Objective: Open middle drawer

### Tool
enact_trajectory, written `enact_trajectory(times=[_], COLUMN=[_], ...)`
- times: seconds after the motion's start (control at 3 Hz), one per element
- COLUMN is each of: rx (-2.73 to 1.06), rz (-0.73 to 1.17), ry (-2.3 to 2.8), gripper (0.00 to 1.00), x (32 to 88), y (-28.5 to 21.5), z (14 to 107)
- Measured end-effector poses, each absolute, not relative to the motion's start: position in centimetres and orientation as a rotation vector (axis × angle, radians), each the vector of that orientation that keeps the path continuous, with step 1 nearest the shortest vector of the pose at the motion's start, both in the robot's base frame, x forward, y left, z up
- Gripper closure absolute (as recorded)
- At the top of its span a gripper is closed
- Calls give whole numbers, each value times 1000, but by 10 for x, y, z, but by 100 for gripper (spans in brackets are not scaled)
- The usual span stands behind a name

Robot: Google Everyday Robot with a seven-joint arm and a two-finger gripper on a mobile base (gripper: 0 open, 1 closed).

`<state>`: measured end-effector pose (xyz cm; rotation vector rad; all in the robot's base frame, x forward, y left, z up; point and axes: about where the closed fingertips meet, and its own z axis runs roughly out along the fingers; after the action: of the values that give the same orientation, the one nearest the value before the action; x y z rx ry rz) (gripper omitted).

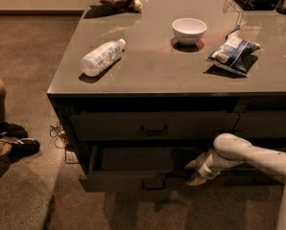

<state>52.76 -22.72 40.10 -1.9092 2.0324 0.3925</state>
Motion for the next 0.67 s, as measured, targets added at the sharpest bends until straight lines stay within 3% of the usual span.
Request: enact_trajectory(times=[0.67], rx=[-1888], rz=[396], ry=[2061], gripper=[100], x=[510], y=[-229], z=[401])
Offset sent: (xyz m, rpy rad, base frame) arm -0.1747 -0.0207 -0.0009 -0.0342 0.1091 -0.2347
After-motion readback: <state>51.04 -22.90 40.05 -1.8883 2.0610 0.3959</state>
